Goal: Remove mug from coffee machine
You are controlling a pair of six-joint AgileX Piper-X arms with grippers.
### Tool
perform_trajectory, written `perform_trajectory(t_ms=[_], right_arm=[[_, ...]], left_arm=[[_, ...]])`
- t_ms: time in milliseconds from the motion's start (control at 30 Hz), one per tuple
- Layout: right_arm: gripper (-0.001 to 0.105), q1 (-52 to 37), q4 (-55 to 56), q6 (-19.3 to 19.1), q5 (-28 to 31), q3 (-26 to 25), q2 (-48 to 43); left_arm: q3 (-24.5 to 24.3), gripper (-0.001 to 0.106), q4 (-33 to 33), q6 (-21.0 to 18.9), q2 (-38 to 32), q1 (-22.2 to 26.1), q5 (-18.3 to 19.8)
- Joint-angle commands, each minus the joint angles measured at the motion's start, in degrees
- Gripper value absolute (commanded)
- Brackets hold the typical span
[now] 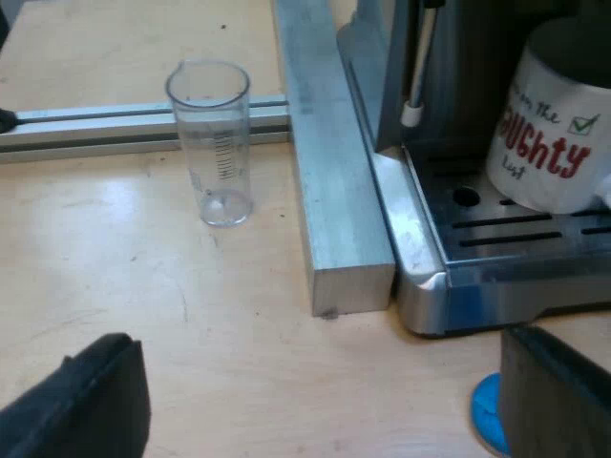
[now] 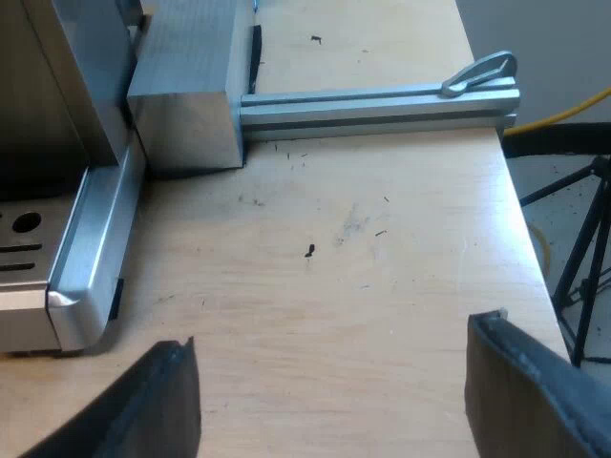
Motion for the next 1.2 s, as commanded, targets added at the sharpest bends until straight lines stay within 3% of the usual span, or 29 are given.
perform_trajectory(t_ms=[33, 367, 400, 600, 733, 933, 1200], right_arm=[[0.062, 0.1, 1.4, -0.4, -0.5, -2.3, -0.4], [0.062, 1.2, 4.7, -0.4, -1.4, -6.3, 4.6], [0.062, 6.7, 5.5, -0.7, -4.5, -10.1, 10.9], [0.062, 13.3, 5.3, -4.5, -5.9, -12.7, 16.1], [0.062, 17.0, 3.2, -4.8, -7.1, -12.9, 18.8], [0.062, 22.4, -2.1, -5.0, -9.0, -12.9, 22.6], [0.062, 32.6, -10.6, -5.0, -9.1, -11.7, 28.6]], left_arm=[[-0.2, 0.077, -0.8, -0.5, -6.6, -0.6, 2.4], [-2.2, 0.077, -1.6, -0.5, -2.5, -6.4, 3.1], [-3.2, 0.077, -4.3, -0.5, 0.3, -9.3, 4.4], [-3.2, 0.077, -8.7, -0.2, 3.7, -13.5, 8.1], [-2.5, 0.077, -12.9, 0.0, 5.5, -16.3, 9.2], [0.6, 0.077, -18.5, 2.4, 7.5, -18.2, 9.4], [8.3, 0.077, -28.4, 2.6, 8.1, -18.2, 11.9]])
